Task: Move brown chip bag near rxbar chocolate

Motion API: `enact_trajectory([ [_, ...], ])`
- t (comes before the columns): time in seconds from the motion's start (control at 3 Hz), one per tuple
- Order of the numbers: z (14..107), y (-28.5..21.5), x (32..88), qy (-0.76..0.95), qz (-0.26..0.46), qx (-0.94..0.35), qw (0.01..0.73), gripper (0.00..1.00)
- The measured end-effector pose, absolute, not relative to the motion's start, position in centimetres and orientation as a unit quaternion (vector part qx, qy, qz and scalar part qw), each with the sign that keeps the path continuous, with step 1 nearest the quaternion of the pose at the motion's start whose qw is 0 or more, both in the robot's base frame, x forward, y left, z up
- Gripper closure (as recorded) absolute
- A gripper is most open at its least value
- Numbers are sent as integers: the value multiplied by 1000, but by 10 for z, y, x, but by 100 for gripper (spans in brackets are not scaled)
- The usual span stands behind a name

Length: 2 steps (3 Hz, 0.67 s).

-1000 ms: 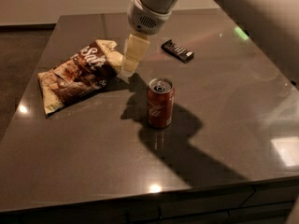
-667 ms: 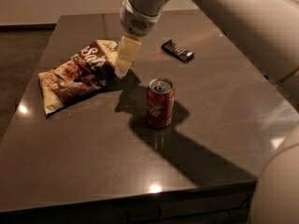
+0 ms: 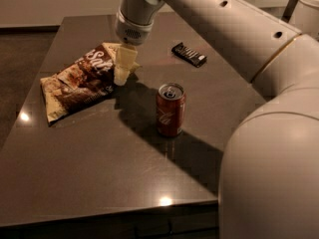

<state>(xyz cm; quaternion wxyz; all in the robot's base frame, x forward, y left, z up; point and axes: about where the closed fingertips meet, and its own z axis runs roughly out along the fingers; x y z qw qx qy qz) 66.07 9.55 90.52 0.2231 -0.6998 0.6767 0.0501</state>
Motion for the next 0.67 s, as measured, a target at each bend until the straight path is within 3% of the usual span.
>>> enact_trajectory([
  [0.33,900,105,665,674,50,-703,221,0],
  [0.67,898,112,668,671,47,-707,219,17],
])
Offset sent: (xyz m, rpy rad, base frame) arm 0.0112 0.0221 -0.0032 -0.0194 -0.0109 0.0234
